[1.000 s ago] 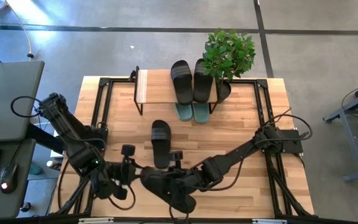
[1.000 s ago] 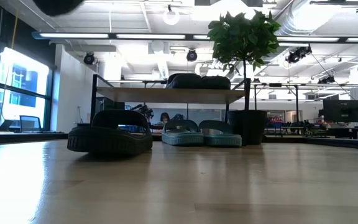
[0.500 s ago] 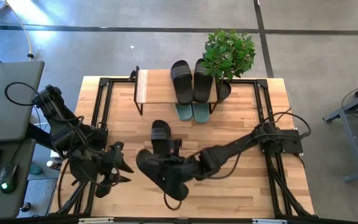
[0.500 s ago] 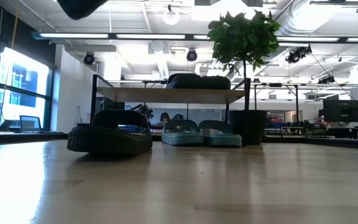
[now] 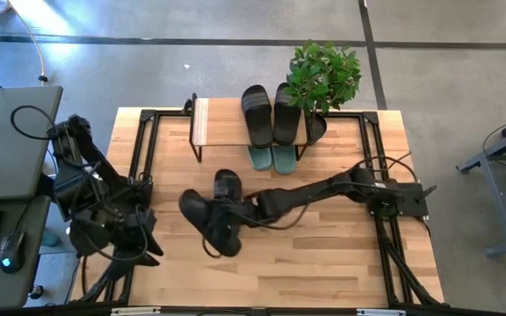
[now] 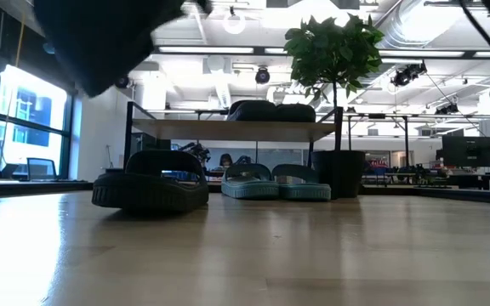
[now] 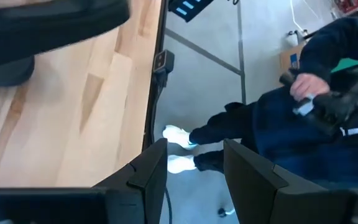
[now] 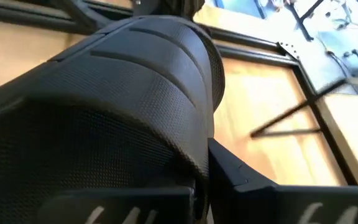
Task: Pick and place slides into the shelf
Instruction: Put the black slipper under the shelf
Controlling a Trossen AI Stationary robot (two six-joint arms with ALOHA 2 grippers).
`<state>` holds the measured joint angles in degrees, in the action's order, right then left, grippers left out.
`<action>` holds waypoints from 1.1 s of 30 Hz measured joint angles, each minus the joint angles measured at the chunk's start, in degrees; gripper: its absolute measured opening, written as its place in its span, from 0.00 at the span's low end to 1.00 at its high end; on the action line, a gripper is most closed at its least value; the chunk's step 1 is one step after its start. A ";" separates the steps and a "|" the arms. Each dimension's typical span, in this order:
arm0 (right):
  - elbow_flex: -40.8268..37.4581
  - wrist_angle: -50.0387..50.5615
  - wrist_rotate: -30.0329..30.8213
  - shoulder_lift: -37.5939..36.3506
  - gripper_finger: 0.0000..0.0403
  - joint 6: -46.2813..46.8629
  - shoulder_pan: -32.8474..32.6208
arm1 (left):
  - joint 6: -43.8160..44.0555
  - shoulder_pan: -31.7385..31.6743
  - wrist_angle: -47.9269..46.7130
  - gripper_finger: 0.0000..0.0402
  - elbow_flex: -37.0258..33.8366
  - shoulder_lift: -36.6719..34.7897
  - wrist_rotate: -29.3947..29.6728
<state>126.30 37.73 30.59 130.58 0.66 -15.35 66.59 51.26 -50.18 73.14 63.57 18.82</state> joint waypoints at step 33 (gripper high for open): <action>-0.04 -11.35 7.95 12.12 0.00 15.64 5.17 | 5.75 0.14 -5.01 0.35 -0.02 0.81 1.75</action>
<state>126.26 26.38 38.54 142.70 16.30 -10.17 72.34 51.40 -55.20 73.12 64.38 20.58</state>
